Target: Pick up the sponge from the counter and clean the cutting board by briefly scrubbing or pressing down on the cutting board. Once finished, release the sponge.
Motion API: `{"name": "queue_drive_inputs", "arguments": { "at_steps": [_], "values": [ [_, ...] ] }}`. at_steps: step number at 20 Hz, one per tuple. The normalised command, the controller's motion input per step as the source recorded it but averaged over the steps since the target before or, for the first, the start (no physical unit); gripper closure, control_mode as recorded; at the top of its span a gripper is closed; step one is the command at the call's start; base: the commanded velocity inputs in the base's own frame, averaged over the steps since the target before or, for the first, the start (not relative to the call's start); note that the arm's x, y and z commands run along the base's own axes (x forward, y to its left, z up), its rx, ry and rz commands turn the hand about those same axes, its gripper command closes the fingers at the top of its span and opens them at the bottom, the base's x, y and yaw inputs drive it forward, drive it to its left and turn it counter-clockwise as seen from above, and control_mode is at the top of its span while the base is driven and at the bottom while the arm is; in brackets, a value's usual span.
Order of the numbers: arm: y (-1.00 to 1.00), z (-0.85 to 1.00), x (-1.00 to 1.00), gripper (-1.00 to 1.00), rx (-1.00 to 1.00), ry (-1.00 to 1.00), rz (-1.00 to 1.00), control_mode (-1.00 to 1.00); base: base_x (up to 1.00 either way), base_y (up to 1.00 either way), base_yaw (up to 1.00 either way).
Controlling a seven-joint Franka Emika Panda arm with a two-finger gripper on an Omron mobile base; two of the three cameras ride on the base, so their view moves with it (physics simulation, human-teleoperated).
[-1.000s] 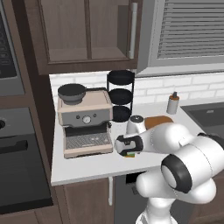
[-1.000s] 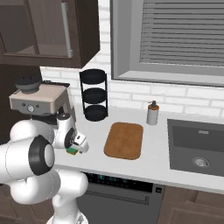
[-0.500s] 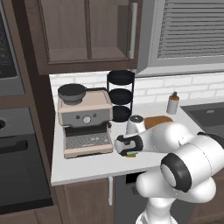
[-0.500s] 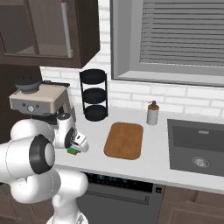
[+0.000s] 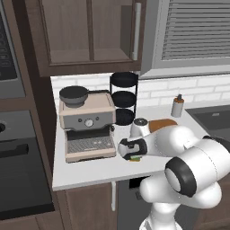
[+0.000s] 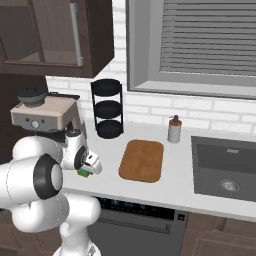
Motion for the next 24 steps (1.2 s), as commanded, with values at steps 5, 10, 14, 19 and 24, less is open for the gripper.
{"name": "queue_drive_inputs", "arguments": {
  "at_steps": [5,10,14,19,24],
  "values": [
    [-0.42,0.18,0.0,1.0,0.01,-0.02,0.03,-1.0,0.0,0.0,0.0],
    [-0.65,0.4,0.0,1.0,0.03,-0.03,0.04,-1.0,0.0,0.0,0.0],
    [-0.59,0.44,0.0,1.0,0.01,0.0,0.0,-1.0,0.0,0.0,0.0],
    [-0.53,0.24,0.05,1.0,0.0,0.0,0.0,-1.0,0.0,0.0,0.0],
    [-0.66,0.16,0.33,1.0,0.0,0.15,0.02,-1.0,0.0,0.0,0.0]
  ]
}}
